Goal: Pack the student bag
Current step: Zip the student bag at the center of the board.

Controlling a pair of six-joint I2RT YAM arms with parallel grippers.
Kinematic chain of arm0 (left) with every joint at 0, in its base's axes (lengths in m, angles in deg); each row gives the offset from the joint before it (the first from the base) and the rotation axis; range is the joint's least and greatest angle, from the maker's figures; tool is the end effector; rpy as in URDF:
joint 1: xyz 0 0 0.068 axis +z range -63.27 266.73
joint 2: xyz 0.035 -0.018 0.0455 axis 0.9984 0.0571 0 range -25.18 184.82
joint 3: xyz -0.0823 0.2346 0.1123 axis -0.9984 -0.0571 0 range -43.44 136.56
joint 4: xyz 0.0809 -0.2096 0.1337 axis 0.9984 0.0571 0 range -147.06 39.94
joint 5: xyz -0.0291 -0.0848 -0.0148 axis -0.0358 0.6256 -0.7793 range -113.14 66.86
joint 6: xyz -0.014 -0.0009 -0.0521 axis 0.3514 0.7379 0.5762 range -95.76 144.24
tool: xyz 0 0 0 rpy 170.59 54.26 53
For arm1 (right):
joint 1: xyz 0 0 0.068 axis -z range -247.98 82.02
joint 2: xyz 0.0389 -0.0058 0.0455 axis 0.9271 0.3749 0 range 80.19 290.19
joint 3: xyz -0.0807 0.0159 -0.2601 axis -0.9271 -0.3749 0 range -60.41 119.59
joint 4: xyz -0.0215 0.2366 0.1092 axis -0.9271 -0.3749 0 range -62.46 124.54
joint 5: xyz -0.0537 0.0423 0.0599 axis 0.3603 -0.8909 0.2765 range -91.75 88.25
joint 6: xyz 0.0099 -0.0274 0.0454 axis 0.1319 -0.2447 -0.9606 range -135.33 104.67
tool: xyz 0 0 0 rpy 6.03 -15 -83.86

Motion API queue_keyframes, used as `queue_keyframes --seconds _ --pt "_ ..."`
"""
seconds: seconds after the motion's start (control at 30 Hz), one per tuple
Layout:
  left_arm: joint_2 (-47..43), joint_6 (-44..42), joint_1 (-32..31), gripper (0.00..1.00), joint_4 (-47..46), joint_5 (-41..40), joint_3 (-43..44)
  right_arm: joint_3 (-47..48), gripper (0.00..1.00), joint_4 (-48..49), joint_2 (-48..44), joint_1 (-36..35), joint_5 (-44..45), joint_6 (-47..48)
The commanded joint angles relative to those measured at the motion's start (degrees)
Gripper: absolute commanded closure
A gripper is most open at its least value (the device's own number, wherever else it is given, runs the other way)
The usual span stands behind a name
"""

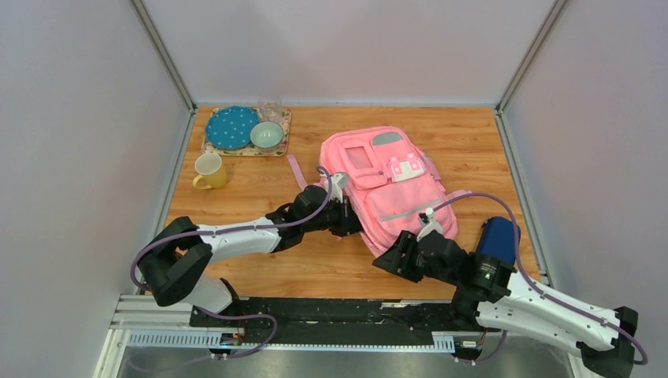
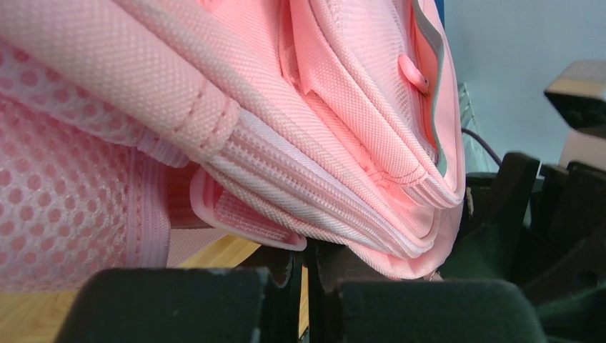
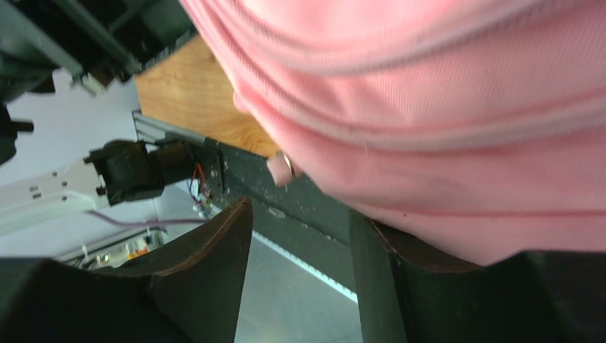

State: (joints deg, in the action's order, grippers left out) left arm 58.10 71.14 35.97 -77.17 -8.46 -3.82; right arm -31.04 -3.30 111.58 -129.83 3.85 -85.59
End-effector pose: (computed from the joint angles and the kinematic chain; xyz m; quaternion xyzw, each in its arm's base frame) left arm 0.1873 -0.2435 0.2065 0.0979 0.8269 -0.4794 0.2773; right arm 0.0624 0.1090 0.2321 0.0870 0.9008 0.3687 0.2122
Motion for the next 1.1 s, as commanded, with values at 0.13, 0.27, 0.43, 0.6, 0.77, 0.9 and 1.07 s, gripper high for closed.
queue_keyframes --seconds 0.13,0.27,0.43,0.6,0.77,0.9,1.07 --pt "-3.4 -7.9 -4.7 1.0 -3.2 7.9 3.6 1.6 0.44 2.9 -1.0 -0.5 15.7 -3.5" --pt "-3.4 -8.0 -5.7 1.0 -4.0 7.2 2.9 1.2 0.44 4.5 0.0 -0.5 13.8 -5.3" --pt "-1.6 -7.3 -6.5 1.0 -5.5 7.1 4.0 -0.6 0.45 7.2 2.1 -0.6 10.3 -12.2" --pt "-0.6 -7.9 -7.4 1.0 -5.1 7.1 5.4 -1.9 0.46 10.2 3.0 -1.7 9.7 -17.4" --pt "-2.9 -8.3 -7.4 1.0 -4.8 6.7 3.4 1.2 0.46 1.4 2.5 -2.5 16.5 -18.6" --pt "-6.5 -7.8 -7.5 1.0 -5.0 4.1 -0.9 1.6 0.48 -2.1 1.4 -2.1 25.5 -16.2" --pt "-12.1 -4.7 -9.2 1.0 -8.2 -1.7 -9.5 2.0 0.48 -1.6 4.0 -1.4 27.7 -13.9"
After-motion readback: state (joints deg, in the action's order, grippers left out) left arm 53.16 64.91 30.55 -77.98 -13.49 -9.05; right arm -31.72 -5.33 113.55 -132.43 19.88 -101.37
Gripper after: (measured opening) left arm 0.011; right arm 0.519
